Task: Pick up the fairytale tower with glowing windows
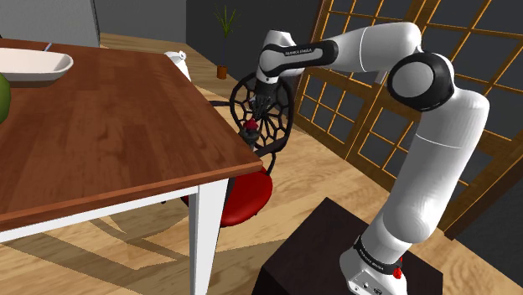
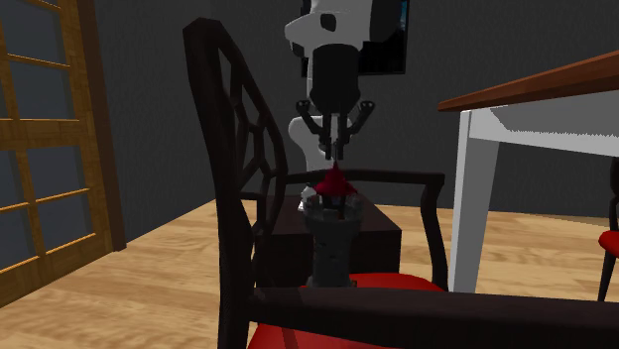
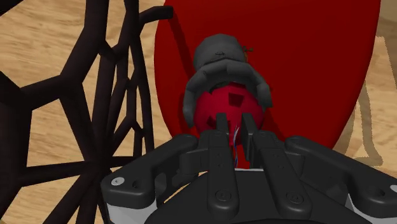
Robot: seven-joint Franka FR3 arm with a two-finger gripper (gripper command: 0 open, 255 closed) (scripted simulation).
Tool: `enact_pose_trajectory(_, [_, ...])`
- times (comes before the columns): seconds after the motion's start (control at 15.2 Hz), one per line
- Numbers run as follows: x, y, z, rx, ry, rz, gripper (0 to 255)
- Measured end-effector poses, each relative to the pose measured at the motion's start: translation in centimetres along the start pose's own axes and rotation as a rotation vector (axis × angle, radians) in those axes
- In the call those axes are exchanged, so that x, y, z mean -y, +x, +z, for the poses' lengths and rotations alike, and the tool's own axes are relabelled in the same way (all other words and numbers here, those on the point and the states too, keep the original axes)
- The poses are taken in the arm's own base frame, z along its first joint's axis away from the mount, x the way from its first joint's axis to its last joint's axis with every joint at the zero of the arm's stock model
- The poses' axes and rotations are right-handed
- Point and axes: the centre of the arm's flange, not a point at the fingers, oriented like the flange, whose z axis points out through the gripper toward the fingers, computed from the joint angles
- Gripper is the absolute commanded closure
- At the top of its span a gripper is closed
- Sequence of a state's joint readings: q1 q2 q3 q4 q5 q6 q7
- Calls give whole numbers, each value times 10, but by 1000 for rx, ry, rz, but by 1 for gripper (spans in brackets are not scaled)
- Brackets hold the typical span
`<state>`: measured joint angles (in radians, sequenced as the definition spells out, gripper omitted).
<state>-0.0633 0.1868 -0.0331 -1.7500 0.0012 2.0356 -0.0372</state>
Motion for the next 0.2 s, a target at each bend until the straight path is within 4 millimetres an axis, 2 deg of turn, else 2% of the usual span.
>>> enact_pose_trajectory(0.2, [-1, 2, -14, 0, 0, 0, 255])
